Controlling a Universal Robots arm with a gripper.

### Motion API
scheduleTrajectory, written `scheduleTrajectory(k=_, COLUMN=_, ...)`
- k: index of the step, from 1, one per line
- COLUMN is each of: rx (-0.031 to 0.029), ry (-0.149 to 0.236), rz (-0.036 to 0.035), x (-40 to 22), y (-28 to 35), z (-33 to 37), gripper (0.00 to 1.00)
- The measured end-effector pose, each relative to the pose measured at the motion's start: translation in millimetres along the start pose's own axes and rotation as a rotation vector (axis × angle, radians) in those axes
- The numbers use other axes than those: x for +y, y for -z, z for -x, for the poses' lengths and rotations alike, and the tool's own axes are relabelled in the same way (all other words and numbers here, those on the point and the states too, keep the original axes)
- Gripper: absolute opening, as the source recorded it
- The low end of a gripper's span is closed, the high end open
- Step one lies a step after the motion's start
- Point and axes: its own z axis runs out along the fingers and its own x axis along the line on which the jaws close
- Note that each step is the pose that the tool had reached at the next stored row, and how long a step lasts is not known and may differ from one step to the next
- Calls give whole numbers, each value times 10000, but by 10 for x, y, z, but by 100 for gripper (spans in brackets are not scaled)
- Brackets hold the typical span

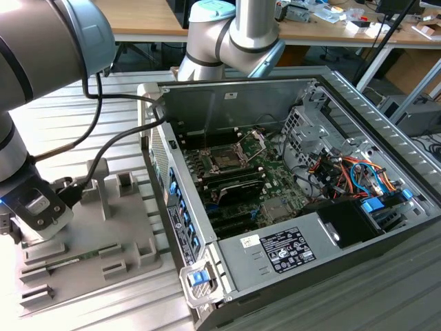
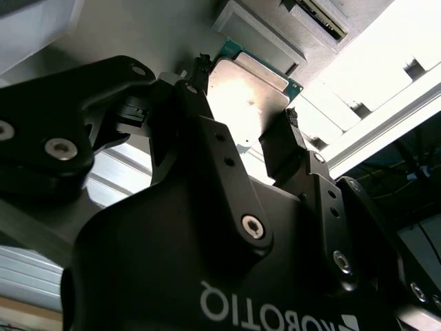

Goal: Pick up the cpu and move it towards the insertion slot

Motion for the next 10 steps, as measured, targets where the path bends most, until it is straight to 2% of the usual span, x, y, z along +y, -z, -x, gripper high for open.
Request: scheduleTrajectory(k=10, rx=0, ry=0, rz=0, x=3, y=74, z=0, gripper=55)
